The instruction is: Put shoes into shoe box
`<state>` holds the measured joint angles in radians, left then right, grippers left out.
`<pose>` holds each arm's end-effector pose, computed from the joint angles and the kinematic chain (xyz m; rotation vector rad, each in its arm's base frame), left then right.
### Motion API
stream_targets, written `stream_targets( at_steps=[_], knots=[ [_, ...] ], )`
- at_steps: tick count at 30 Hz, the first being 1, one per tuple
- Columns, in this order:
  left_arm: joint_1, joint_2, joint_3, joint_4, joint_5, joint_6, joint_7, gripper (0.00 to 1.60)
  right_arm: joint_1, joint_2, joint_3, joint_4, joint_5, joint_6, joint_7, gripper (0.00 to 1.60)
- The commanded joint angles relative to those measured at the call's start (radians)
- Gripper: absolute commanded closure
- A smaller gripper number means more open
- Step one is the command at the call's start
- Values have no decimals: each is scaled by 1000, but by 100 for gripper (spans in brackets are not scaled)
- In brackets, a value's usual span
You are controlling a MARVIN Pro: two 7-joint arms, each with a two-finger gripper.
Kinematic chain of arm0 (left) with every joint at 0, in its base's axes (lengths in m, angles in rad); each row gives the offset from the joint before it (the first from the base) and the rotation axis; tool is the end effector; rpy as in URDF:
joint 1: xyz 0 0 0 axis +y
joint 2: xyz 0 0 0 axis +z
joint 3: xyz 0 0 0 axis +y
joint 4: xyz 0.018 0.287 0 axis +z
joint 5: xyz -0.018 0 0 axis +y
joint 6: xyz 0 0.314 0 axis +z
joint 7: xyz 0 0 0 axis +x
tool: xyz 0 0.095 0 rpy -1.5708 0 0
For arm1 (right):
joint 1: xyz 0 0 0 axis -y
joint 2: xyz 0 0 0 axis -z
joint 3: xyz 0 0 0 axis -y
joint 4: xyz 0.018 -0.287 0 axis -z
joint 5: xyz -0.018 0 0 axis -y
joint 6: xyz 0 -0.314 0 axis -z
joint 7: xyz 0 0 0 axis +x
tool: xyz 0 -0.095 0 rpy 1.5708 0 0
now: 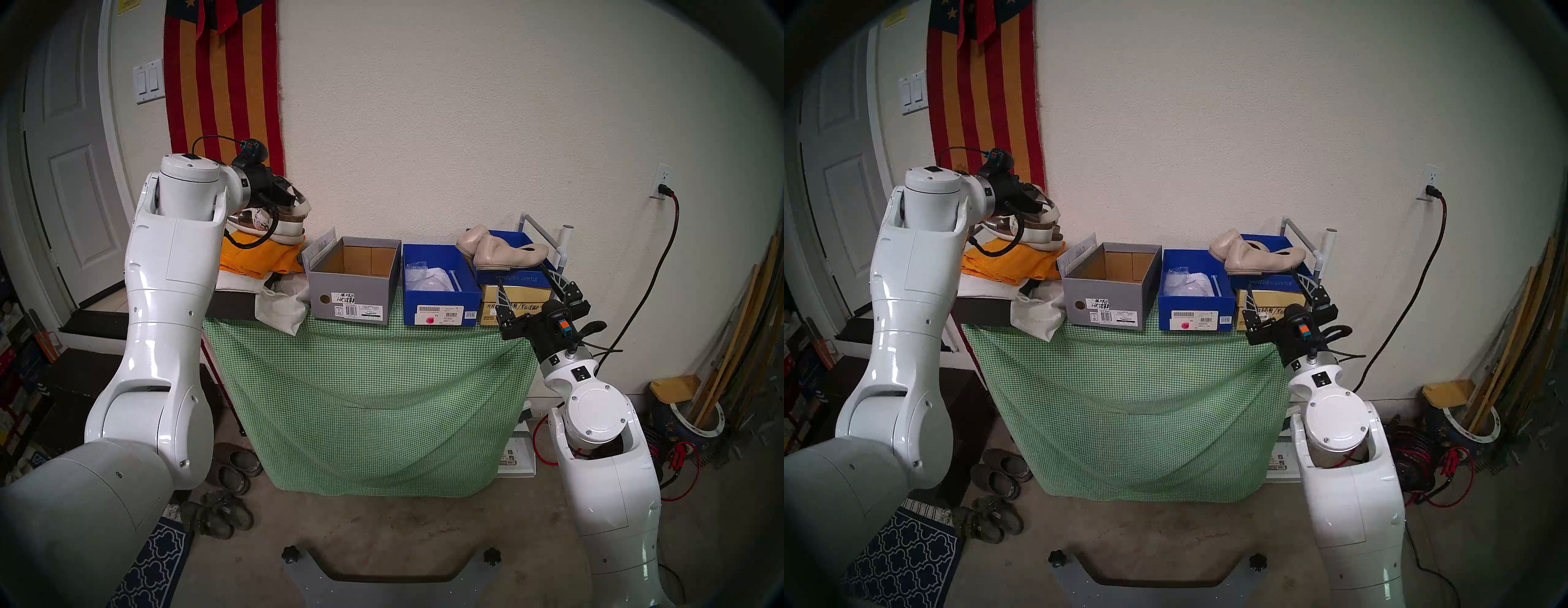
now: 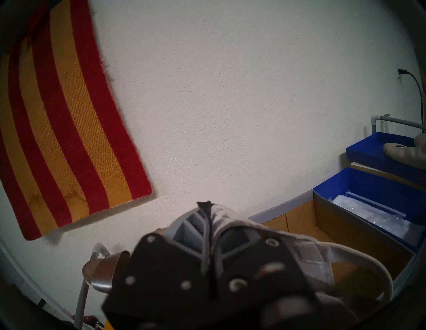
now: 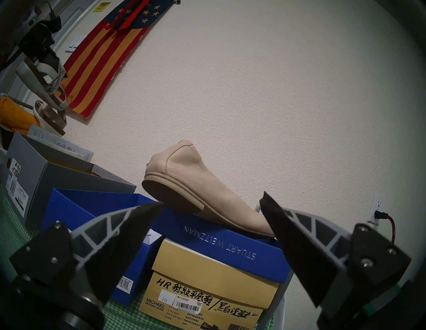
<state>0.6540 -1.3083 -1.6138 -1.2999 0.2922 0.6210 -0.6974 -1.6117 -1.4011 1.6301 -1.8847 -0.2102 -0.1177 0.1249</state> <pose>0.5774 0.0897 0.0096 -2.2544 0.6829 -2.0131 0.4016 -0.0390 -0.1827 1.6187 0.5129 2.3661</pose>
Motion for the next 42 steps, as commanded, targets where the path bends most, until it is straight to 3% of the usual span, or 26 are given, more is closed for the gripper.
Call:
stream_targets(
  at_steps=[1, 24, 30, 38, 42],
  knots=[
    [-94, 5, 38, 107, -7, -61, -42, 160, 0, 2, -1, 0, -2, 2, 2, 0],
    [-306, -2, 167, 479, -21, -216, -255, 160, 0, 2, -1, 0, -2, 2, 2, 0],
    [-375, -21, 223, 644, 6, -315, -262, 160, 0, 2, -1, 0, -2, 2, 2, 0],
    [-430, -42, 252, 745, 37, -363, -252, 160, 0, 2, -1, 0, -2, 2, 1, 0],
    [-481, -59, 264, 845, 52, -387, -233, 160, 0, 2, -1, 0, -2, 1, 1, 0]
  ],
)
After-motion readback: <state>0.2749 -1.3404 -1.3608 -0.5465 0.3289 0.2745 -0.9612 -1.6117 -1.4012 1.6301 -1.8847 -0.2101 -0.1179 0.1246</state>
